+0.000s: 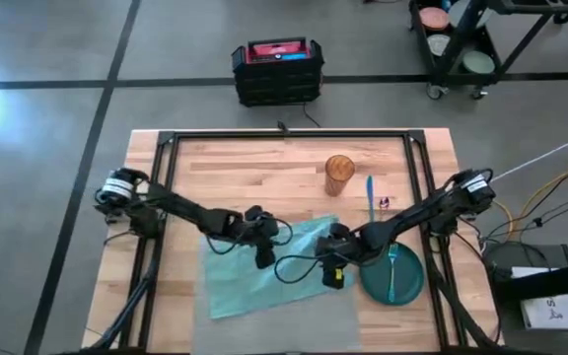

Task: Set table place
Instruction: Fold the blue table napkin

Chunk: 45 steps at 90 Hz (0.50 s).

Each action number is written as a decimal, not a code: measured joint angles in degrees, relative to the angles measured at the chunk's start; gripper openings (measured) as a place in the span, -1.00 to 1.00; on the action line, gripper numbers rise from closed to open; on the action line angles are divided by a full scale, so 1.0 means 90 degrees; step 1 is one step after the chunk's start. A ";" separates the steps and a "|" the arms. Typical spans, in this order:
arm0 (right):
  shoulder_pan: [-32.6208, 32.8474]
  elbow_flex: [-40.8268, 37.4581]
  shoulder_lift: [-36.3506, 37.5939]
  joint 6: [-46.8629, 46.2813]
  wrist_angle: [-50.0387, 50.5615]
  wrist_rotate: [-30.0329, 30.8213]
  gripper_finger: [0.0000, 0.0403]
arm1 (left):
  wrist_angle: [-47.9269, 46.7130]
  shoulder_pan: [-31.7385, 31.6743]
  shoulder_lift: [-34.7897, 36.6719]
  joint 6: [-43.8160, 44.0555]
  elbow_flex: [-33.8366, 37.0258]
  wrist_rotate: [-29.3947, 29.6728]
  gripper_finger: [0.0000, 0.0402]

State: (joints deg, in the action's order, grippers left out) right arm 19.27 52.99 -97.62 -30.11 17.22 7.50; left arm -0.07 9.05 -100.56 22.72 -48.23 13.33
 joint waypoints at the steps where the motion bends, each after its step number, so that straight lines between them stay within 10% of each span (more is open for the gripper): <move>1: 0.0000 0.0000 0.0000 0.0000 0.0000 0.0000 -0.03 | 0.0002 -0.0010 -0.0023 0.0002 0.0000 0.0025 -0.43; 45: 0.0182 -0.0319 0.0000 -0.0532 -0.0002 -0.0016 -0.02 | -0.1103 -0.0062 0.0255 0.0158 0.0005 0.0694 -0.43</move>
State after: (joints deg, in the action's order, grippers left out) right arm 20.91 50.12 -97.62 -34.90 17.21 7.36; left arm -9.99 8.49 -98.26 24.14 -48.18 19.57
